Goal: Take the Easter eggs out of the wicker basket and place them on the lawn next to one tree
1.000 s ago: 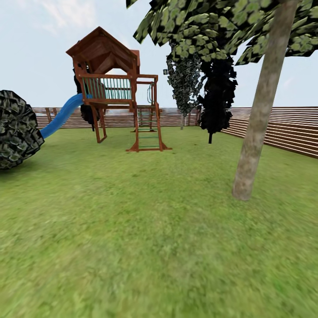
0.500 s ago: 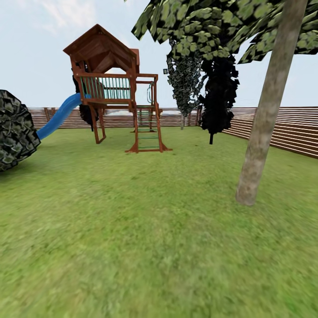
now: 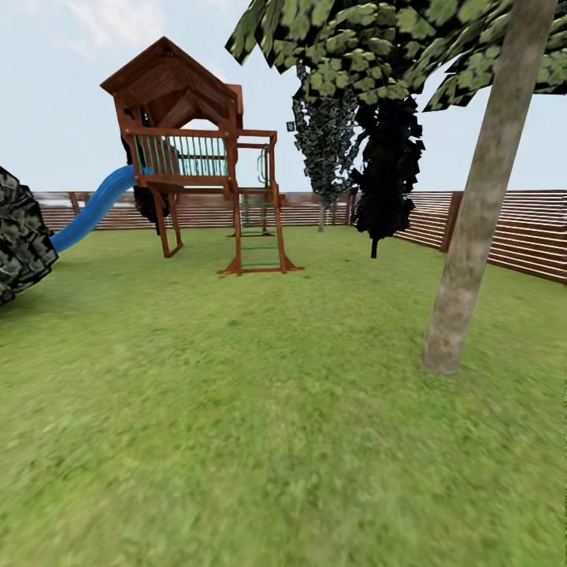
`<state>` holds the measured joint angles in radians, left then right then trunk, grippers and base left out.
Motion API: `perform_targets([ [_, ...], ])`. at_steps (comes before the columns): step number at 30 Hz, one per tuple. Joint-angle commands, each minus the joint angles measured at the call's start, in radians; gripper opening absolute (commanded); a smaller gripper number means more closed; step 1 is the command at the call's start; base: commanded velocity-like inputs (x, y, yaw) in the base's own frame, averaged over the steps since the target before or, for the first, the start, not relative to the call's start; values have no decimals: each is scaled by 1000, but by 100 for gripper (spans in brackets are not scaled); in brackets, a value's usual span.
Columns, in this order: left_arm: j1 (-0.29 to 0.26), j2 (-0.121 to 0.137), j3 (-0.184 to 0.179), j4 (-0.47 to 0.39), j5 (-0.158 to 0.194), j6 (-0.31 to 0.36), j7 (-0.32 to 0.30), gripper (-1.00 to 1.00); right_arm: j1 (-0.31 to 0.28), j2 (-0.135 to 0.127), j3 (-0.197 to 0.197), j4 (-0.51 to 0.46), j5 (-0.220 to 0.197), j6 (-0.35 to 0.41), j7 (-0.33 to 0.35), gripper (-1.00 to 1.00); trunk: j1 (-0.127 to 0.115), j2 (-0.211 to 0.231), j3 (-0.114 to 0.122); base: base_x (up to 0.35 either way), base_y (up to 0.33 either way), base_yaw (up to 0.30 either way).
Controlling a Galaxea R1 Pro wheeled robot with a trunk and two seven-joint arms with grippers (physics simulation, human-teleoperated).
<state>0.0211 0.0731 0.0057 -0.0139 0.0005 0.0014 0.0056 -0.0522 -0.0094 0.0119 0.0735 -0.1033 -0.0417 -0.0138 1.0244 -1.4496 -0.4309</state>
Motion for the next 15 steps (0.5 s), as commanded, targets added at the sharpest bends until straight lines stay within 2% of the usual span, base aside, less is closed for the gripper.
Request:
perform_targets([
  [1,0,0,0,-1,0,0,1,100,-2,0,2,3,-10,-4,0,100,1,0,-1,328,0,-227],
  [5,0,0,0,-1,1,0,1,100,-2,0,2,3,-10,-4,0,100,1,0,-1,328,0,-169],
  [15,0,0,0,-1,0,0,1,100,-2,0,2,3,-10,-4,0,100,1,0,-1,328,0,-13],
])
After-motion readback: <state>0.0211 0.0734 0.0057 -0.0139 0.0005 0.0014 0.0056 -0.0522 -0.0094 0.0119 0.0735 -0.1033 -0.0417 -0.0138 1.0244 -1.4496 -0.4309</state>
